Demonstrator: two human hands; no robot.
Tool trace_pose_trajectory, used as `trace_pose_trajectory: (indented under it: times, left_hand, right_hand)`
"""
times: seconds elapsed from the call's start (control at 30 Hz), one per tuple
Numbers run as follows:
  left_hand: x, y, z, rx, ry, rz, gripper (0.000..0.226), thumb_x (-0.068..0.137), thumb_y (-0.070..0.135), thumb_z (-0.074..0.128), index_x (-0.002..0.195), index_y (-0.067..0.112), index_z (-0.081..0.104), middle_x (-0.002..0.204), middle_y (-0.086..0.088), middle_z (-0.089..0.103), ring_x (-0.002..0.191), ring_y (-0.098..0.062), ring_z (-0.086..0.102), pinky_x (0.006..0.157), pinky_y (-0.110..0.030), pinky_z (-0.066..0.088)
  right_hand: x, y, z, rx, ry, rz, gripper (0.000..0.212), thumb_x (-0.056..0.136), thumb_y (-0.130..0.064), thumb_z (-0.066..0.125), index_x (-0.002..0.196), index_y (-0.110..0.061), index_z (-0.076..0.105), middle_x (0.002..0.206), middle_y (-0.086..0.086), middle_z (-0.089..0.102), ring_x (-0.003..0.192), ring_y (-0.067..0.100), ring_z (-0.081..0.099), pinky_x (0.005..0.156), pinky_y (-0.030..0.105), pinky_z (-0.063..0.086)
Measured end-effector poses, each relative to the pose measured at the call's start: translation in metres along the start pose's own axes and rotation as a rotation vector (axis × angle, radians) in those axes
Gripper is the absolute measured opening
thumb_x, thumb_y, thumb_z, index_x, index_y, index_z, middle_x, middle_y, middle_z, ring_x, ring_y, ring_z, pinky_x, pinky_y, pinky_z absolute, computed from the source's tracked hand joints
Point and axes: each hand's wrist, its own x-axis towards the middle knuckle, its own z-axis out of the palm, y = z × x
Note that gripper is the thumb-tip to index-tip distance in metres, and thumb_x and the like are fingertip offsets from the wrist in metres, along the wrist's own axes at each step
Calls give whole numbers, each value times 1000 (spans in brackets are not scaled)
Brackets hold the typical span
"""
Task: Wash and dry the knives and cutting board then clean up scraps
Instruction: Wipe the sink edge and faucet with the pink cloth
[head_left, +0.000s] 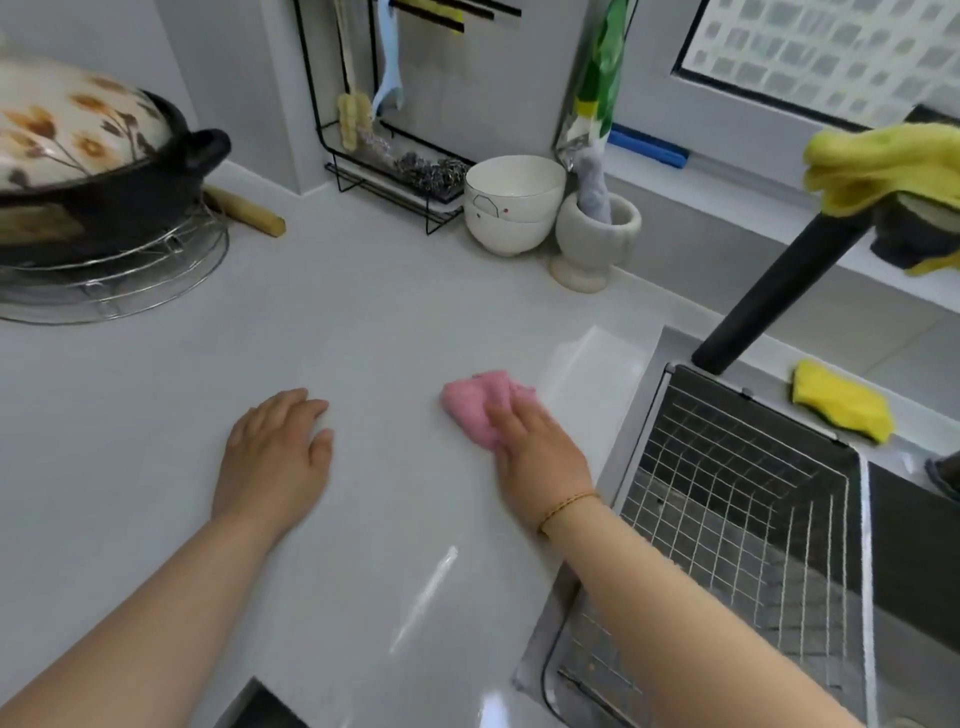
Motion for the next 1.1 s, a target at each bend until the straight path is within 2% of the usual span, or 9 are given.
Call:
trace_pose_trajectory:
  times: [0.17,0.23,0.37,0.43,0.47,0.6,0.73,0.97,1.1]
  left_hand:
    - [3,0,3,7,3,-19,34,89,11,54,122,3,58,136,-15,48,129,-32,40,111,-40,20]
    - [3,2,2,35,-13,-27,32,88,11,56,118,1,59,132,-17,52,125,-35,44,108,-42,24]
    - [24,21,-6,98,-54,-2,39,91,19,49,129,7,50,135,-13,48,126,-30,40,108,-34,19]
    - [38,41,-4,22,-39,106,43,93,17,46,135,9,44,145,-9,37,134,-26,32,111,-31,13]
    - [42,51,-2,-22,-43,163,43,93,15,45,136,10,43,148,-7,32,136,-24,29,112,-30,13]
    - [62,83,17,-90,-103,301,43,96,16,39,139,14,38,152,-1,24,140,-17,22,112,-25,11]
    - [93,104,35,-53,-191,371,45,99,24,33,143,18,30,154,1,19,142,-12,15,112,-23,6]
    - [123,124,58,7,-171,429,55,91,38,21,138,16,40,151,1,27,140,-14,20,112,-28,6]
    - [128,119,66,0,-133,456,44,97,33,31,136,17,42,150,1,30,140,-14,22,110,-26,4]
  right_hand:
    - [32,42,-29,-88,114,528,55,91,-8,40,144,-14,23,151,10,20,138,26,24,114,38,26]
    - [38,19,-19,-80,129,489,54,91,-8,40,143,-12,25,151,13,19,139,28,18,116,37,19]
    - [26,-31,3,63,-12,48,52,91,-4,36,142,-12,29,154,13,12,142,26,12,112,32,19]
    - [25,-25,2,19,55,-112,50,87,2,42,136,-7,41,148,19,28,137,33,28,108,35,31]
    - [29,-14,-3,-12,93,-98,49,86,2,44,134,-7,43,146,18,33,134,33,34,106,36,35]
    - [54,50,-39,-42,-19,293,52,95,-9,36,144,-19,24,156,5,8,143,23,12,115,35,17]
    - [68,76,-57,-30,25,546,56,93,-10,40,145,-19,20,156,4,5,142,26,14,112,49,25]
    - [94,68,-36,-56,-3,312,48,95,-9,33,142,-18,27,155,7,11,142,22,11,114,32,16]
    - [112,108,-67,-53,20,665,55,92,-9,39,144,-16,21,153,9,12,139,30,18,108,51,28]
